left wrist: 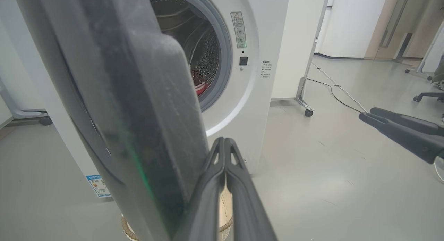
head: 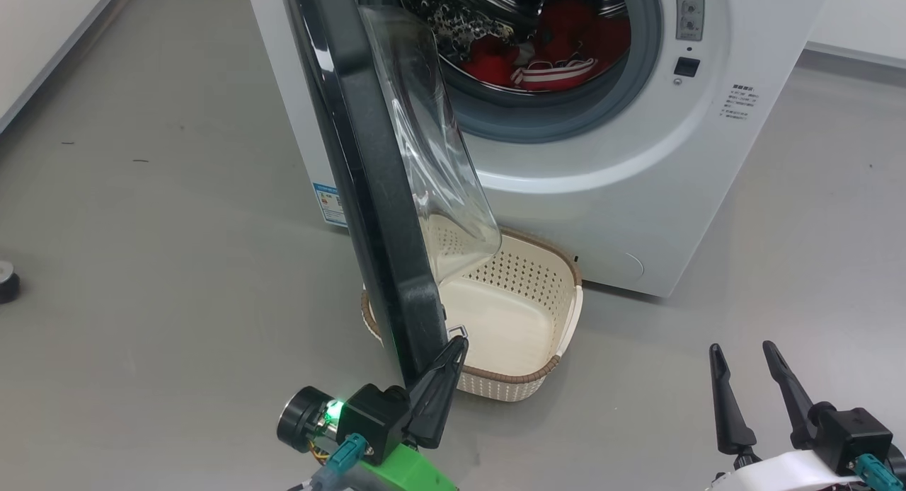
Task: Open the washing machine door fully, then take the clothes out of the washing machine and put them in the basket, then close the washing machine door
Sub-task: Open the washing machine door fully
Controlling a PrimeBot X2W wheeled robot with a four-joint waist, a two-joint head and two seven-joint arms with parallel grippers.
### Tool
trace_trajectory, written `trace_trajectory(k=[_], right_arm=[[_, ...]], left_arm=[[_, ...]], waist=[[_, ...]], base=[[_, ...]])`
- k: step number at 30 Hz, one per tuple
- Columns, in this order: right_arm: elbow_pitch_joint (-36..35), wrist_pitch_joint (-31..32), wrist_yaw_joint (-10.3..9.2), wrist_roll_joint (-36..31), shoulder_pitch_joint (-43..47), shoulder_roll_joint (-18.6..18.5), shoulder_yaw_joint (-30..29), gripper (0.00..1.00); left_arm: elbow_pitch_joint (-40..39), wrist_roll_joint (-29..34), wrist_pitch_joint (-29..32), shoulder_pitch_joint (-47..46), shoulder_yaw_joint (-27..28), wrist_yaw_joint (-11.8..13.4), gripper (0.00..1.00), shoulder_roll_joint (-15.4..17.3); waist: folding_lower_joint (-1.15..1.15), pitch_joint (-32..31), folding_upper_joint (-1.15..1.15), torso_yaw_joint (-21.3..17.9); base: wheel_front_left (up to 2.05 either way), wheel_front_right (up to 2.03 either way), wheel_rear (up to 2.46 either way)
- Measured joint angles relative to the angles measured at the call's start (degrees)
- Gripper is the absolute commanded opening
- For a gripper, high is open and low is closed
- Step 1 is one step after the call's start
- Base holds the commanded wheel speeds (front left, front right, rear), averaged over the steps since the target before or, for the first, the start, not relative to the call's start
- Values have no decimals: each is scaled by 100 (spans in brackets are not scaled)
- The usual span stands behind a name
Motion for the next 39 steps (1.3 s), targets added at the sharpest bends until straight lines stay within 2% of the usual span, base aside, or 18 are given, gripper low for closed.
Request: trace_trajectory(k=[20,31,39], right_arm=[[-55,0,29,-8,-1,7,-181,100],[-47,0,54,-36,-3,5,-154,100],[-23,0,97,-58,-13,16,-68,100]], left_arm=[[82,-8,-249,9,136,130,0,-65],[155,-3,-310,76,497,205,0,-68],[158,66,-358,206,884,231,0,-60]], waist=[[0,134,0,379],[0,115,0,721],[0,131,0,773]], base=[[0,0,0],[0,0,0],[0,0,0]])
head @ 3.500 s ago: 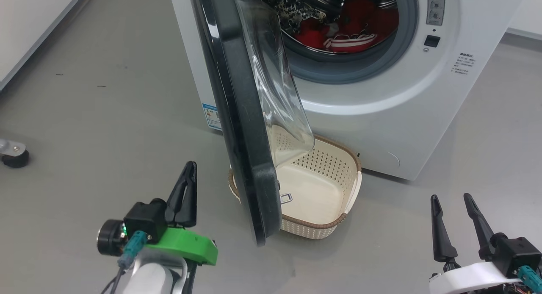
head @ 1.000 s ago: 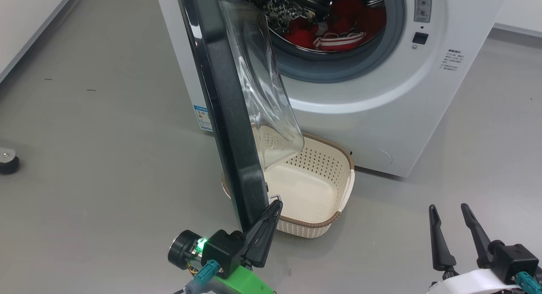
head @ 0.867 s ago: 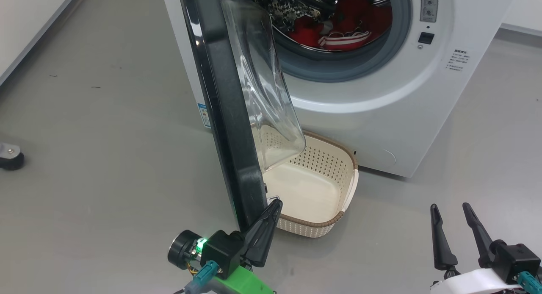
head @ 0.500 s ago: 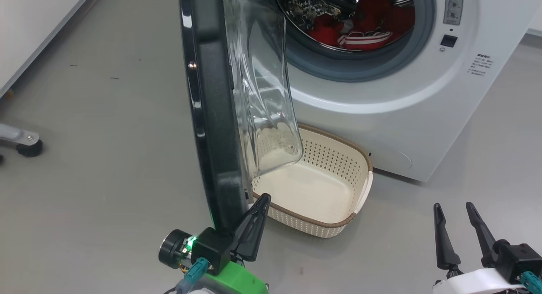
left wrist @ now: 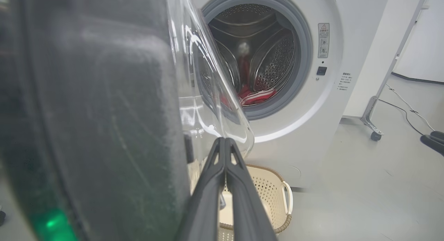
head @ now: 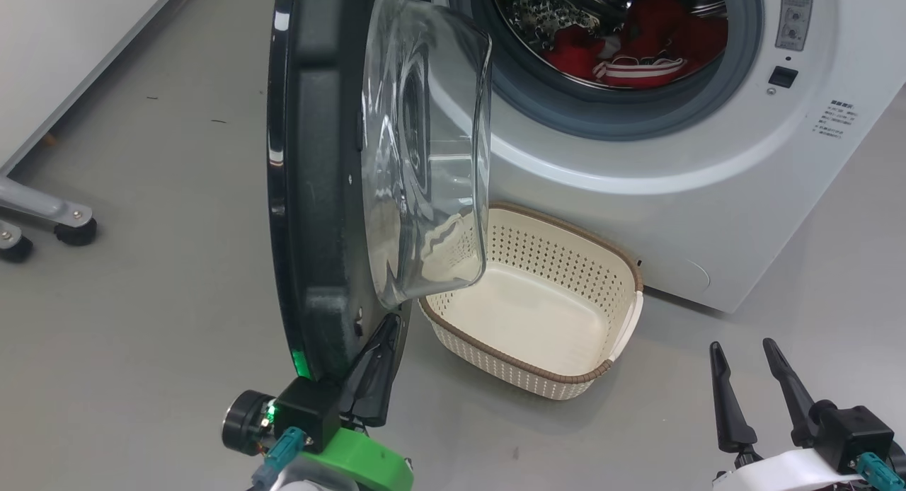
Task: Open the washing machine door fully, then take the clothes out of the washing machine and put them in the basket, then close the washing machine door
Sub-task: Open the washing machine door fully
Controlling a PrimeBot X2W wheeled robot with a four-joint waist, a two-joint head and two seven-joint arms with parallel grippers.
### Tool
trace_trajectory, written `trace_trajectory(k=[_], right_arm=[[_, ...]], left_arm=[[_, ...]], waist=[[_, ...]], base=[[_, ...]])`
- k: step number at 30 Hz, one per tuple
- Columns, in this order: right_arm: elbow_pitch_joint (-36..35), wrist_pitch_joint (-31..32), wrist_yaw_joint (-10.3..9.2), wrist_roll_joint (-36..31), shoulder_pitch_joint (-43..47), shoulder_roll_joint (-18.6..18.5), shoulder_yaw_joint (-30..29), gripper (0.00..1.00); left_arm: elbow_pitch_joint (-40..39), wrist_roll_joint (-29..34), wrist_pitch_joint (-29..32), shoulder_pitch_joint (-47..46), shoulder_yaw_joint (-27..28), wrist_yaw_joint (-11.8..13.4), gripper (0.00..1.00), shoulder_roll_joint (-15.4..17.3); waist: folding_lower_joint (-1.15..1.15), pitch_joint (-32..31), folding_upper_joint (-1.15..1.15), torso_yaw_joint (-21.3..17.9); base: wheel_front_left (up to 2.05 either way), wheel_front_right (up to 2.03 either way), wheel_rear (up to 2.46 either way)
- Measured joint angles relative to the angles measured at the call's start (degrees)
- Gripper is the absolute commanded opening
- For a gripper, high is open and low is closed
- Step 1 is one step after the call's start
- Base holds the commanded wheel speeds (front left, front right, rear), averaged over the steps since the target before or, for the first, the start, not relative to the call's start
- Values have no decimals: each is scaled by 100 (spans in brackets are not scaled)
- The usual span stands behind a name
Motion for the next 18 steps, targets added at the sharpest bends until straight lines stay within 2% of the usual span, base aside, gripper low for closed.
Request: trace_trajectory(k=[7,18], right_arm=[[25,0,3,1,-60,0,19,100],[26,0,3,4,-80,-1,-77,100]], left_arm=[[48,31,-43,97,509,2,0,-7],[179,182,-49,181,1607,19,0,-18]], waist=[[0,20,0,20],[0,104,0,30]], base=[[0,0,0],[0,0,0]])
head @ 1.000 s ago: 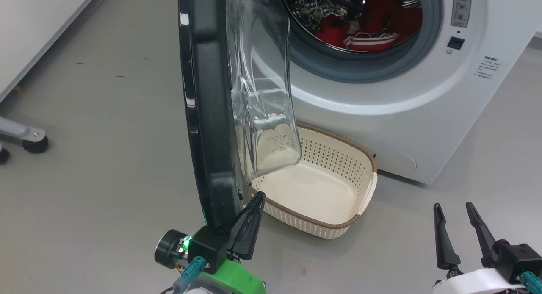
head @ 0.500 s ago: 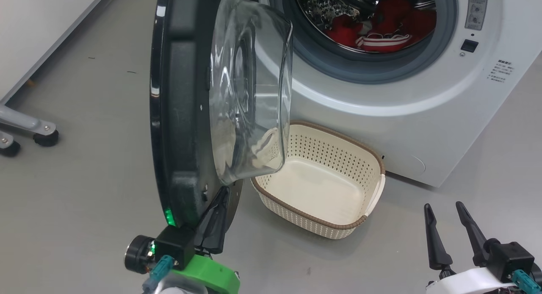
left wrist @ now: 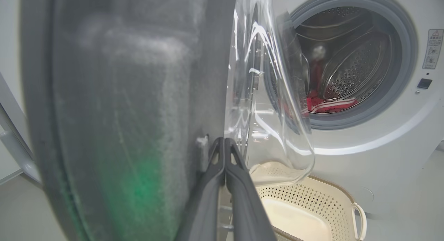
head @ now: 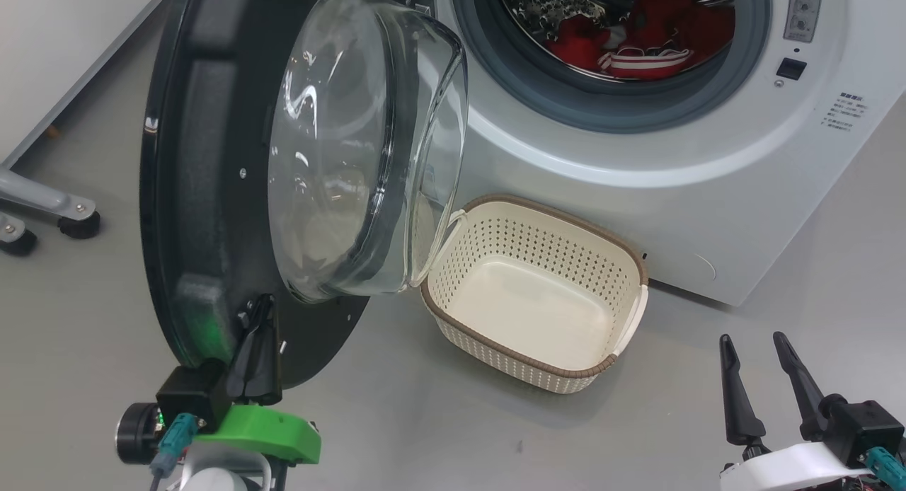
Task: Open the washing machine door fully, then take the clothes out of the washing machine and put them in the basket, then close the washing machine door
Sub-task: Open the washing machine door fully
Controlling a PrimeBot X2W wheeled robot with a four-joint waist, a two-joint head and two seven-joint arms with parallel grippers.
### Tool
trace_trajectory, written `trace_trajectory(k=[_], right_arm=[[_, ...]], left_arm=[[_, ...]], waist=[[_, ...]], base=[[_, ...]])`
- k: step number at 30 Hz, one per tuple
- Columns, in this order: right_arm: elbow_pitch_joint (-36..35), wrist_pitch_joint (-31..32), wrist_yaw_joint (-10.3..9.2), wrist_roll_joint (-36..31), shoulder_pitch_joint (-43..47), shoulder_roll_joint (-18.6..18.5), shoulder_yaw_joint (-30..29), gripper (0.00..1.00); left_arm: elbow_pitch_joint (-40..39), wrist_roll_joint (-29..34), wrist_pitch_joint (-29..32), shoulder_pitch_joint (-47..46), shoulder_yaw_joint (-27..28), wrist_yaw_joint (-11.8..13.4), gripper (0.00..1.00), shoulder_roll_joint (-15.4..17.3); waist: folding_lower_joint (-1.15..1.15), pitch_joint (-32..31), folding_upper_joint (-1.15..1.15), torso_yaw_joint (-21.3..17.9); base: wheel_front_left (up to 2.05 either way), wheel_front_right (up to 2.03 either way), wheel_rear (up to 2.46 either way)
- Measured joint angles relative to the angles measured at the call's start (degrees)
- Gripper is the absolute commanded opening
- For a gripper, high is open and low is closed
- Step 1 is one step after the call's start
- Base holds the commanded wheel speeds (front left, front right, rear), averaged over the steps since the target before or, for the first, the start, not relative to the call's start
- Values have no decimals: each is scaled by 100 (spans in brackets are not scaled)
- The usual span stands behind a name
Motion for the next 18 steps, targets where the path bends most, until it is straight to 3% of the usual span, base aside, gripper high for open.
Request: trace_trajectory(k=[18], right_arm=[[-122,0,5,-79,-14,-10,-126,100]], left_arm=[[-147,-21,-2,-126,1193,1,0,-65]], waist=[[0,359,0,-52]], base=[[0,0,0]])
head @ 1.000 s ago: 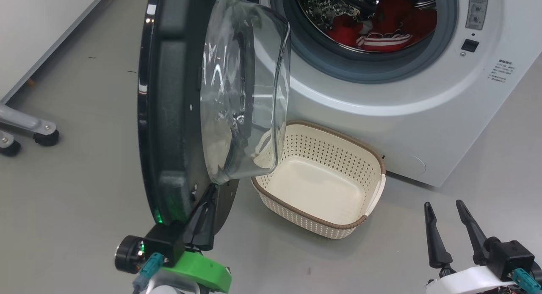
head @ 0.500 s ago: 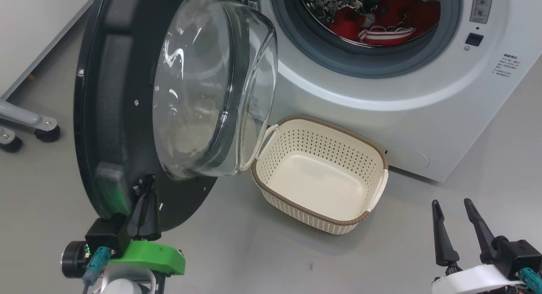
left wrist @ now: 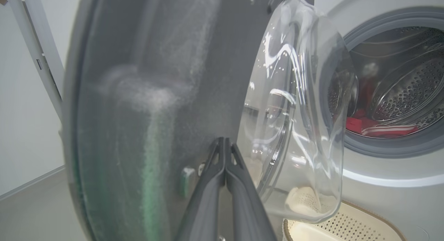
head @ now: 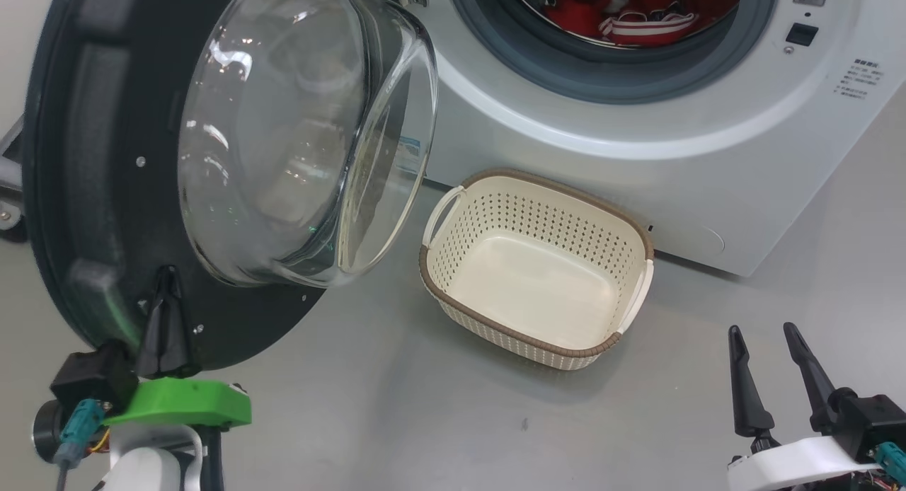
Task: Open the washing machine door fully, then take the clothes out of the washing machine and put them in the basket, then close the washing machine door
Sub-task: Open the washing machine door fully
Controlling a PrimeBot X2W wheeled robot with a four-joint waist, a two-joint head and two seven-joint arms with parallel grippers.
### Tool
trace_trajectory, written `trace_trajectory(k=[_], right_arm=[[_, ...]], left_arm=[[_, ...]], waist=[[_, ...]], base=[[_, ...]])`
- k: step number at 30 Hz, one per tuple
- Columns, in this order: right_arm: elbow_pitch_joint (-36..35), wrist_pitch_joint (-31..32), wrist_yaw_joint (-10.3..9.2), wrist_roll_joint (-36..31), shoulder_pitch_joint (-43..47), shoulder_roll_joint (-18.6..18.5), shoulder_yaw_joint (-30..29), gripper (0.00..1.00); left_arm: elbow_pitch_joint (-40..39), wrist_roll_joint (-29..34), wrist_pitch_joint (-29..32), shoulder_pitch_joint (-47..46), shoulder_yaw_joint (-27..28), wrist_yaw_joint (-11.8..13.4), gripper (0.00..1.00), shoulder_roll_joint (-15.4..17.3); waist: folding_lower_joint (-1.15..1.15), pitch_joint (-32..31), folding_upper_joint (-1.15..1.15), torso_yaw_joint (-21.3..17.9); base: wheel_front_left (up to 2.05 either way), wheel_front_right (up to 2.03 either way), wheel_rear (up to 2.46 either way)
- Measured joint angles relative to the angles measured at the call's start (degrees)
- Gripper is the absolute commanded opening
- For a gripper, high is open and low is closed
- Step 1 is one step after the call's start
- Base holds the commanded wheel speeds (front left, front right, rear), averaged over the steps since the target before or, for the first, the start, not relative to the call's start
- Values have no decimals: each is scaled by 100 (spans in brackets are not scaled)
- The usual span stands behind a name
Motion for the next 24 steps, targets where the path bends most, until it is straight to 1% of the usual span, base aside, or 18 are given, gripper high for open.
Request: trace_trajectory(k=[5,8,13,19,24], right_arm=[[-55,0,2,-43,-103,-74,-36,100],[-89,0,43,-80,-161,-136,-47,100],[-109,0,44,-84,-275,-210,-53,100],[-132,0,49,-89,-410,-297,-62,100],[-127,0,52,-89,-494,-333,-92,100]], left_arm=[[-25,-168,0,-109,324,0,0,-15],[-52,-205,-4,-235,506,1,0,-19],[-40,-255,-16,-391,782,22,0,-38],[153,-313,-18,-629,1163,22,0,-57],[364,-313,-42,-793,1326,22,0,-67]], waist=[[0,189,0,-30],[0,313,0,-51],[0,513,0,-92],[0,743,0,-162],[0,836,0,-203]], base=[[0,0,0],[0,0,0],[0,0,0],[0,0,0],[0,0,0]])
